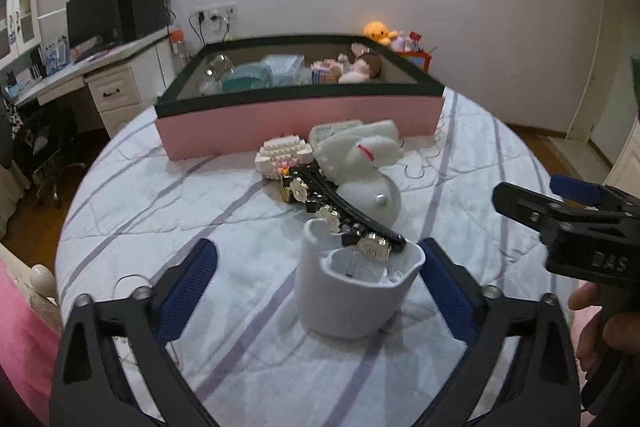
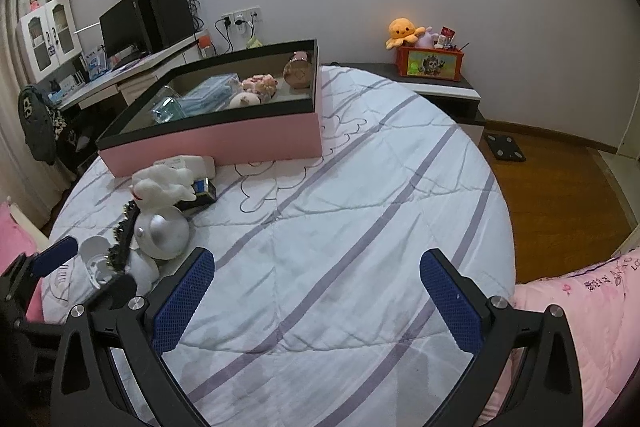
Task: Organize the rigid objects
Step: 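Grasp the white cup holder with the left tool while the right tool grasps the white rabbit figure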
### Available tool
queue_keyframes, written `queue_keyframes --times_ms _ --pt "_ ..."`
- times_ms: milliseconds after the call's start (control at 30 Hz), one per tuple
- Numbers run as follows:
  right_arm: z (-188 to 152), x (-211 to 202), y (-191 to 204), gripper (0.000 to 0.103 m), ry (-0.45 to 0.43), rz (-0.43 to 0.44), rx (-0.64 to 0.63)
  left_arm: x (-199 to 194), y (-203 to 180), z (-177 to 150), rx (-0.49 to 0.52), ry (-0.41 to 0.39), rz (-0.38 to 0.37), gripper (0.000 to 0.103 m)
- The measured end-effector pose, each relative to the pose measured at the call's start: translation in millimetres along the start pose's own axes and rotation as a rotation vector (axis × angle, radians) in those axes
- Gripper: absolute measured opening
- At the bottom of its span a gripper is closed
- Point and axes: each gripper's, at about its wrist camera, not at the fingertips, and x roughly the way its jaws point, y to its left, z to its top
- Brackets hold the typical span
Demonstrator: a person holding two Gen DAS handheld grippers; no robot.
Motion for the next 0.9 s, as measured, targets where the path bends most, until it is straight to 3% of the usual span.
queue_keyframes --times_ms 67,133,200,600,900 --pt "0.0 2.0 -1.4 0.103 0.005 0.001 0.005 10.5 2.0 -0.7 -0.005 0.049 -0.025 0.079" --pt "0.7 2.0 -1.4 0.103 0.005 0.004 0.005 16.6 3.4 -2.8 -0.015 0.079 -0.048 0.06" --pt "2.0 2.0 0.2 0.103 0.005 0.007 0.001 16.4 5.7 -3.8 -0.027 0.083 -0.07 0.053" --pt "3.6 7.9 24.4 0.103 0.025 0.067 -0.041 -5.9 28.6 -10.2 -0.06 0.086 -0.096 0.053" --pt "8.7 15.8 56.7 0.103 0.042 0.161 -0.082 -28.4 42.7 -12.8 -0.049 0.033 -0.042 0.053"
